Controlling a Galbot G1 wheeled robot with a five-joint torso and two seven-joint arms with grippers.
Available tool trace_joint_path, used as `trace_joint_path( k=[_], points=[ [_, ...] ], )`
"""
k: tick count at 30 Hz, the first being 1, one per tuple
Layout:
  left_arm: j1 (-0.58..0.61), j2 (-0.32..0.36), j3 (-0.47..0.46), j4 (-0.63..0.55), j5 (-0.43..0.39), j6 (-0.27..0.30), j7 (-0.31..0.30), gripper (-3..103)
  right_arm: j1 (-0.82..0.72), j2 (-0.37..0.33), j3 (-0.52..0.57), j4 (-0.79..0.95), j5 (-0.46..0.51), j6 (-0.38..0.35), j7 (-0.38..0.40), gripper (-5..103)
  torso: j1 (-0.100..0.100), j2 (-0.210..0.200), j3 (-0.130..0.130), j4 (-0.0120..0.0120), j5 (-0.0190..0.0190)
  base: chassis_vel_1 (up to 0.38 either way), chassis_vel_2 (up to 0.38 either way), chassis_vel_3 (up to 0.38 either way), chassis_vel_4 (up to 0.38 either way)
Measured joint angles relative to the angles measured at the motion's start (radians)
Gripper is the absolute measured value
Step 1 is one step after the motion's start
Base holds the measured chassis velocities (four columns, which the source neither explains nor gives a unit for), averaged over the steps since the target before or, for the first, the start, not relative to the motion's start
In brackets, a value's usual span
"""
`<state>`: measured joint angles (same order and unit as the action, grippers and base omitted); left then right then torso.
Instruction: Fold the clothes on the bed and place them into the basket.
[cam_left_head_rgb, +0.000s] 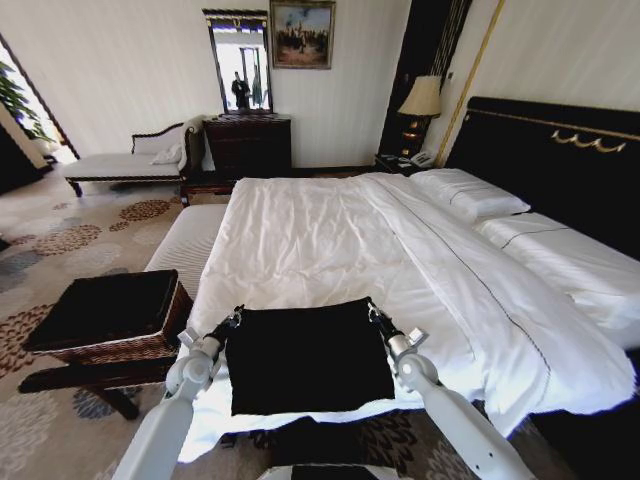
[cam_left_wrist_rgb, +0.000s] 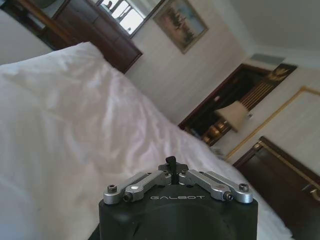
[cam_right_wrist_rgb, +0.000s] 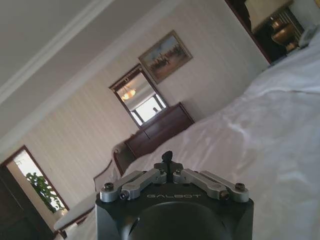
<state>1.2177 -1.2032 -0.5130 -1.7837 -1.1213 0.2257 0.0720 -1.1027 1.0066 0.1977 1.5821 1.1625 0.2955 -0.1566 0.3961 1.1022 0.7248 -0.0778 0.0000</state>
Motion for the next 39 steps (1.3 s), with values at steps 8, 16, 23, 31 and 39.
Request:
trace_joint_path(
  k=[8,16,23,31,39],
  points=[
    [0.026,0.028,-0.054,-0.235,-0.135,-0.009,-0.005,1,-0.080,-0.029,0.110,0.213,0.041,0.057,-0.037,1,0.000,0.000,0.000,-0.0003,0.0001,0.000,0.000,0.000,0.000],
    [0.116,0.067,-0.142,-0.370,-0.179,-0.007,-0.015,1,-0.166,-0.044,0.204,0.379,0.022,0.083,-0.055,1,0.000,0.000,0.000,-0.0001,0.0000,0.000,0.000,0.000,0.000],
    [0.190,0.078,-0.215,-0.477,-0.206,-0.008,-0.014,1,-0.246,-0.041,0.258,0.484,-0.007,0.090,-0.069,1,0.000,0.000,0.000,0.0000,-0.0001,0.000,0.000,0.000,0.000],
    [0.275,0.072,-0.231,-0.560,-0.178,-0.012,-0.016,1,-0.337,-0.023,0.315,0.556,-0.060,0.101,-0.070,1,0.000,0.000,0.000,-0.0001,0.0000,0.000,0.000,0.000,0.000],
    [0.403,0.057,-0.285,-0.720,-0.162,0.004,-0.093,1,-0.490,-0.007,0.386,0.747,-0.147,0.080,0.096,1,0.000,0.000,0.000,-0.0002,0.0003,0.000,0.000,0.000,0.000]
  ],
)
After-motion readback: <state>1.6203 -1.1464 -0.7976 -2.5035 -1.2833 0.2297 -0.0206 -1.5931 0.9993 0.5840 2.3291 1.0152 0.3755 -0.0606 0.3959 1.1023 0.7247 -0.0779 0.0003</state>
